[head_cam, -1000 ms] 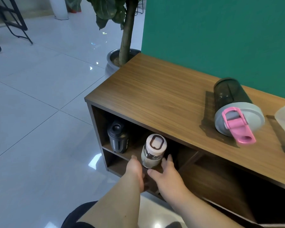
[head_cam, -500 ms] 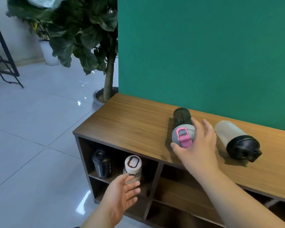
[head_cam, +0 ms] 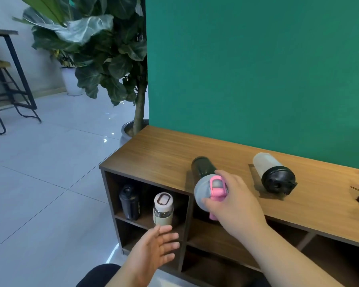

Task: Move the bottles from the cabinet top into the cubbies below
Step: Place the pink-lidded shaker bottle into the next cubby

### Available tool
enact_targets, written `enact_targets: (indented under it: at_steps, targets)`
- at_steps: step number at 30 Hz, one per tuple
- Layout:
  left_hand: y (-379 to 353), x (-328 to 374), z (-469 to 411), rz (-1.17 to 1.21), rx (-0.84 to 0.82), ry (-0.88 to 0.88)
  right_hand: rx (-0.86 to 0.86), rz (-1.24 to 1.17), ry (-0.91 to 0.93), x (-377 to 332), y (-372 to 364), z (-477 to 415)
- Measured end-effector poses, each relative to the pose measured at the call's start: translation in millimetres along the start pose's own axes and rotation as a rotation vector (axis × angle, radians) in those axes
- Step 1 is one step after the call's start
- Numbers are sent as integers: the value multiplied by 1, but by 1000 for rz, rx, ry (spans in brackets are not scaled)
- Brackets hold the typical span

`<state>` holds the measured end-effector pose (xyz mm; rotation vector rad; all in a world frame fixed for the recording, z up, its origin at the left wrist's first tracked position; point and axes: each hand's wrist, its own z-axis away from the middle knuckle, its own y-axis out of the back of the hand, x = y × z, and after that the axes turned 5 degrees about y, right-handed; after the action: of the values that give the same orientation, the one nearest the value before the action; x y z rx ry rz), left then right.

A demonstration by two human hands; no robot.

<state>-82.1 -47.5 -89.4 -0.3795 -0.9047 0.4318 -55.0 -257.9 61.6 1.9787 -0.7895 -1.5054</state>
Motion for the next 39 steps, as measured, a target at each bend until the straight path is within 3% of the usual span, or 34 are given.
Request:
enact_targets:
  at_steps: [4,9,13,23,29,39]
  targets:
    - [-19,-21,14,120,5,-23,2,-129,-1,-17,32,53]
    - [-64,-53,24,157,-55,-10,-115,-283,-190,-3,46,87]
    - [-80,-85,22,217,-17,139,-131,-201,-296,21,35,95]
    - [-71,-112,-47,359,83,454,-169,-147,-350,78,-52,84]
    - [-71,-116,-108,308,98,463,-49,-87,-356,124,-97,46]
    - [-97,-113,-161,494,132,403,-105,141,-351,158,-112,-5]
